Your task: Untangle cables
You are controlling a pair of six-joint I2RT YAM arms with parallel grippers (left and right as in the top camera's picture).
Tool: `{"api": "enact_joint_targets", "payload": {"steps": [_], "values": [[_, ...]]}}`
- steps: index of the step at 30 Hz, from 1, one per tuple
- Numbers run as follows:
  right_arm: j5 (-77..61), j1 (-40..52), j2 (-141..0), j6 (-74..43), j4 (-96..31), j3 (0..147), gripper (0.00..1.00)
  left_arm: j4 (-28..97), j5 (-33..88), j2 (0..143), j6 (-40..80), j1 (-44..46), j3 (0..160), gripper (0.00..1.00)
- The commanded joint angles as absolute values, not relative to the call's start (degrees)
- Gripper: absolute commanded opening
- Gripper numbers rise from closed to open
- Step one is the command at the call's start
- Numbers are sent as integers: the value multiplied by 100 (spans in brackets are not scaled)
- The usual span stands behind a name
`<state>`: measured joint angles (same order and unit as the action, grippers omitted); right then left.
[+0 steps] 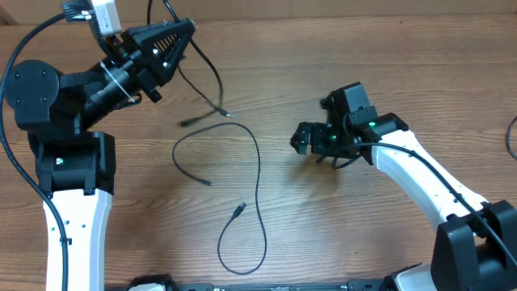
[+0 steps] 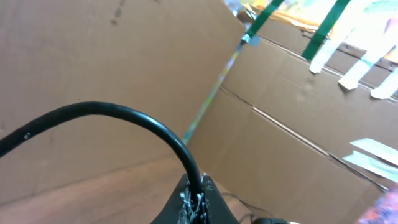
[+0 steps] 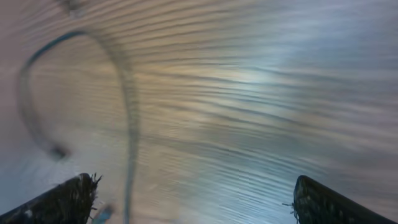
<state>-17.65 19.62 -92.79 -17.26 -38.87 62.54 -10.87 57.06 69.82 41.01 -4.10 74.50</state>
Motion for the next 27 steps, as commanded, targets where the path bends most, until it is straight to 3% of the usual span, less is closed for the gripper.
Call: {"api": "enact_joint_targets", "payload": {"steps": [1,5,14,20,27], "values": [[-3804,2056,-9240,137,-3479,6261,100,-1135,6007,6963,4250,-329,7507,4],[-4060,2060,-9240,399,-2661,6261,100,-1570,6414,6963,4427,-327,7507,4],[-4062,2064,-9240,397,-349,6261,100,-3656,8619,6963,5290,-331,7507,4],[-4324,2062,-9238,318,1105,6263,99,-3297,9052,6991,5218,-327,7494,4],[-6071,2132,-9238,263,1789,6263,93,-3301,9035,7223,5229,-169,7494,4]]}}
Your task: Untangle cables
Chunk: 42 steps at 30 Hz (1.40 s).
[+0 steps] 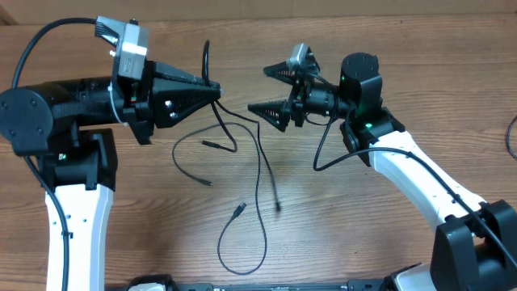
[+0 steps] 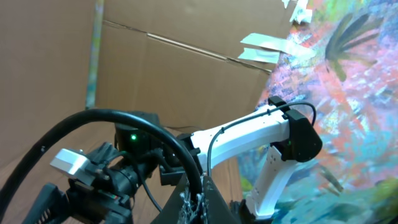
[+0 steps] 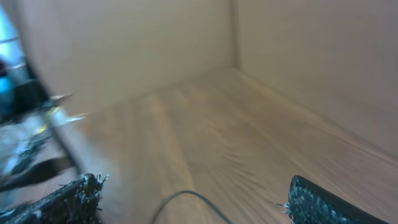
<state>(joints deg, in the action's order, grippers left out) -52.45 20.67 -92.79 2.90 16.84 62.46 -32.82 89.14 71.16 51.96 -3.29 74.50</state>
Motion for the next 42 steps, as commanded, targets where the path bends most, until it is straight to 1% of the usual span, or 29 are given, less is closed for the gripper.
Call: {"api": "enact_joint_targets", "payload": {"steps": [1,4,7,9,12,16,18,19,21,22,23,24,27,31,33,35,36,37,42], "values": [[-6071,2176,-9238,266,1806,6263,93,-3304,9002,7271,5231,-99,7494,4],[-6080,2351,-9238,263,1909,6263,93,-3306,9000,7404,5227,117,7494,4],[-6171,2543,-9240,276,1946,6263,89,-3306,8978,7564,5229,272,7494,4],[-5883,2609,-9244,311,1898,6263,86,-3306,8941,7612,5231,325,7494,4],[-5186,2670,-9262,311,1863,6263,85,-3308,8934,7623,5236,436,7494,4],[-4893,2700,-9310,355,1918,6263,85,-3332,8897,7620,5299,687,7494,4],[-4812,2700,-9367,353,1918,6263,81,-3334,8864,7616,5297,803,7494,4],[-4737,2698,-9404,355,1916,6263,77,-3334,8855,7616,5297,856,7494,4],[-4504,2698,-9428,353,1896,6263,62,-3332,8868,7616,5290,919,7494,4],[-4375,2672,-9426,353,1876,6263,49,-3330,8897,7618,5269,919,7494,5],[-4329,2637,-9426,351,1874,6263,33,-3332,8927,7618,5262,913,7494,6],[-4335,2523,-9419,346,1883,6263,4,-3330,9017,7618,5120,858,7494,7],[-4377,2244,-9369,316,1874,6263,4,-3326,9050,7629,4932,733,7494,9],[-4372,1614,-9225,270,1865,6276,4,-3323,9052,7677,4654,591,7494,16],[-4375,1175,-9172,145,1828,6355,4,-3323,9050,7723,4504,558,7494,24],[-4375,768,-9166,113,1697,6539,4,-3323,9048,7784,4405,558,7494,45],[-4372,569,-9166,115,1616,6661,4,-3323,9050,7824,4362,558,7494,93],[-4370,342,-9166,115,1546,6816,4,-3323,9048,7863,4362,561,7494,100],[-4324,-810,-9168,113,1330,7907,4,-3323,9050,8134,4366,565,7494,100]]}}
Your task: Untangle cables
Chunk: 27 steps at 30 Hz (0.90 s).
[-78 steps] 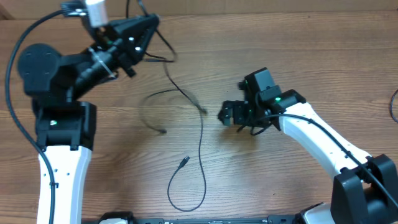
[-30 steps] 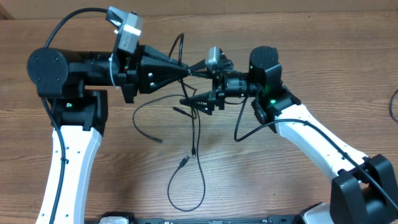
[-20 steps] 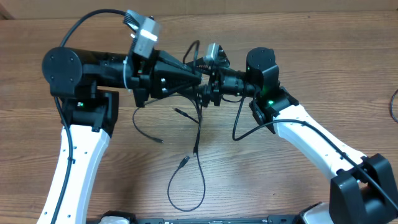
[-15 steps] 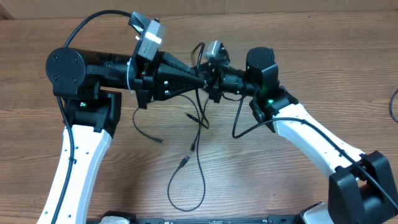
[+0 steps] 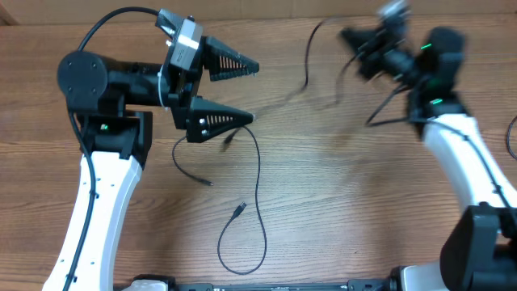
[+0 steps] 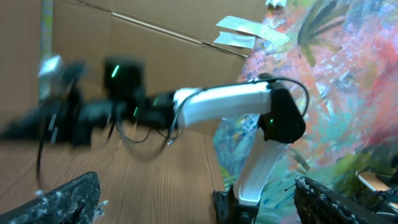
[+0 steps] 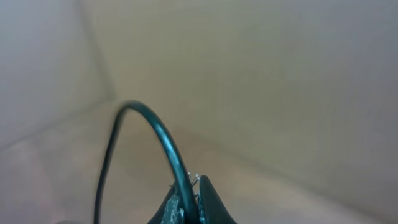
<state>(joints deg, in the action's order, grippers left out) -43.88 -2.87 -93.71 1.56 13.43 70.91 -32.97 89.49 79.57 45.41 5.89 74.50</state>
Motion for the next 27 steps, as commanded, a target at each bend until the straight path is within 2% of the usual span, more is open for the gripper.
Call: {"api": "enact_joint_targets", "payload": {"steps": [1,5,11,22,27], "values": [[-4274,-978,-9172,115,1262,8130,4,-3321,9050,8193,4368,565,7494,100],[-3433,-1695,-9376,200,958,9067,4,-3299,9050,8471,4372,565,7494,100],[-2641,-2265,-10051,202,716,9164,4,-3299,9050,8755,4368,565,7494,99],[-2552,-2403,-12164,169,-344,9164,4,-3299,9050,9002,4370,565,7494,100],[-2552,-2403,-12401,150,-311,9183,6,-3299,9050,9024,4370,565,7494,100]]}}
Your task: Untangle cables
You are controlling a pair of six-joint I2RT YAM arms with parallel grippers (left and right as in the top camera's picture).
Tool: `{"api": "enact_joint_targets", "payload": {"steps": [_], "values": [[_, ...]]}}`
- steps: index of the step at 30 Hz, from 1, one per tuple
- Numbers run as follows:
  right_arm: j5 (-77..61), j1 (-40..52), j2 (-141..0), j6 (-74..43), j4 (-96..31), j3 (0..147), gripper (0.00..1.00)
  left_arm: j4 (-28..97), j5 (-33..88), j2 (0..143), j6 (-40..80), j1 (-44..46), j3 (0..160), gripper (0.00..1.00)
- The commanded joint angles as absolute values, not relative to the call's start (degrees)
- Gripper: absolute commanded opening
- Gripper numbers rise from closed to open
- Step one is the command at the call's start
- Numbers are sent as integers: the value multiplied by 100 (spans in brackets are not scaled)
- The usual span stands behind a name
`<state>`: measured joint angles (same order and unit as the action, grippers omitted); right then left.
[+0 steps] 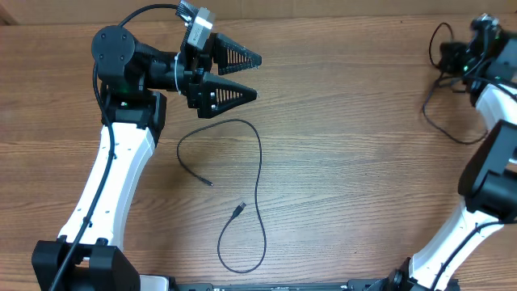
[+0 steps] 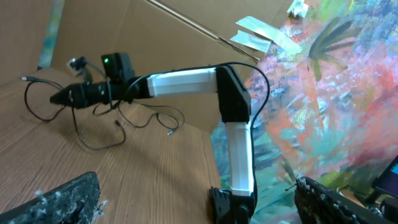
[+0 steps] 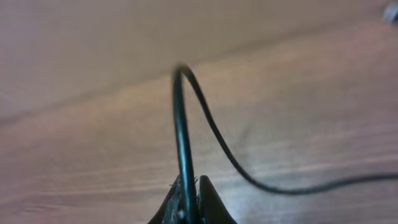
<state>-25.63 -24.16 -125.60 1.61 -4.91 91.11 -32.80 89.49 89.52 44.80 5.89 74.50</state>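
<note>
One thin black cable [image 1: 258, 166] lies loose on the wooden table [image 1: 355, 194], looped at the centre left with both plug ends free. A second black cable [image 1: 427, 107] hangs at the far right edge, well apart from the first. My right gripper [image 1: 463, 58] is raised near the top right corner and shut on it. The right wrist view shows that gripper [image 3: 186, 202] pinching the cable [image 3: 179, 124] between its tips. My left gripper [image 1: 258, 77] is held above the table at the upper left, open and with nothing in it, and points right; the left wrist view shows it [image 2: 196, 190] spread wide.
A cardboard wall stands behind the table. In the left wrist view, a painted backdrop [image 2: 336, 93] shows beyond the right arm [image 2: 180, 82]. The left arm's base is at the left edge, the right arm's at the lower right.
My right gripper, still shut on its cable, has moved from the top centre right to the far top right corner. That cable now hangs wholly at the right edge. The left gripper stays open.
At first my left gripper held one cable up at the upper left and the right was open low at the centre. Then both met over the middle, the left still holding. Later the left was open and the right held the cable, now apart from the other.
</note>
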Motion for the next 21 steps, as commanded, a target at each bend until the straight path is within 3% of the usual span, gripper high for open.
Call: {"api": "enact_joint_targets", "payload": {"steps": [1,4,5,6,21], "values": [[-2552,-2403,-12392,148,-314,9249,11,-3299,9050,9028,4370,565,7494,99],[-2545,-2425,-12390,32,-449,9614,54,-3299,9050,9028,4370,565,7494,100],[-2550,-2445,-12390,-27,-541,9736,95,-3299,9050,9028,4370,565,7494,99],[-2543,-2458,-12390,-110,-668,9878,100,-3299,9050,9028,4370,565,7494,99],[-1164,-2567,-12344,-1114,-6119,12846,100,-3299,9050,9028,4370,565,7494,99]]}}
